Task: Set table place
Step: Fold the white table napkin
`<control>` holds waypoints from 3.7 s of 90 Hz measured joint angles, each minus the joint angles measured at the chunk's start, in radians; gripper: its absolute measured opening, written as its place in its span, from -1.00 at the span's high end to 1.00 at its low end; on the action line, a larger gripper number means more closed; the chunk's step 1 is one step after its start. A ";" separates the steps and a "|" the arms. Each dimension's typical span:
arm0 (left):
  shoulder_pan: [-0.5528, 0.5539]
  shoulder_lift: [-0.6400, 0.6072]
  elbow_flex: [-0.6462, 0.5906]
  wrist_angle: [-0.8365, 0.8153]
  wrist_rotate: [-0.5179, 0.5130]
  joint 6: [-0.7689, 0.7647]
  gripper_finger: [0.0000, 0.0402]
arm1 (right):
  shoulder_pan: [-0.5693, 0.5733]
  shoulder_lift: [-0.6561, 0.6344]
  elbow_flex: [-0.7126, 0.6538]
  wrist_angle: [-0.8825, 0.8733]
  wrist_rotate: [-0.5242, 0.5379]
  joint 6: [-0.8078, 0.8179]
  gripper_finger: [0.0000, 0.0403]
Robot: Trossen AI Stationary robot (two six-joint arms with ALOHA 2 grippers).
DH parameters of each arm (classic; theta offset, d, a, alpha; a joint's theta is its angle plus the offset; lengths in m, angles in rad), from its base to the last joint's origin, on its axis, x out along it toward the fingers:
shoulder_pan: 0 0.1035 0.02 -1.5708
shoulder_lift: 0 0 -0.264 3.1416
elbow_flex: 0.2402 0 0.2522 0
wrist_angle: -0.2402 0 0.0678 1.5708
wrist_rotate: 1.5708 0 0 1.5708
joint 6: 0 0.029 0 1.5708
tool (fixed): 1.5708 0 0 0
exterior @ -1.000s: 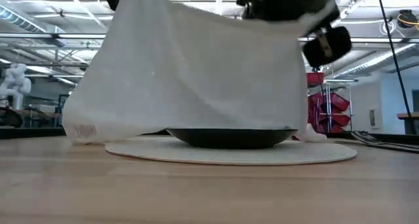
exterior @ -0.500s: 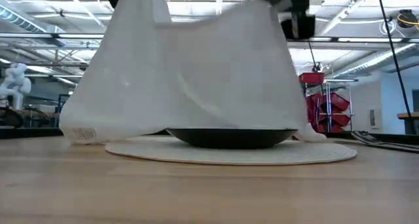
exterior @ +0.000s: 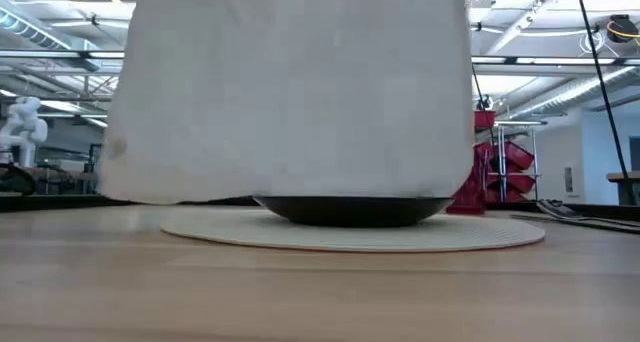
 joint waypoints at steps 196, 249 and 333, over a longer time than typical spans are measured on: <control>0.826 0.289 -0.202 -0.024 0.208 0.240 1.00 | -0.681 0.185 -0.167 -0.287 0.368 -0.714 1.00; 0.737 0.153 -0.234 -0.425 0.372 0.007 1.00 | -0.477 0.186 -0.230 -0.509 0.093 -0.441 1.00; 0.333 0.257 -0.296 -0.521 0.345 -0.291 1.00 | -0.132 0.186 -0.481 -0.170 0.019 -0.081 1.00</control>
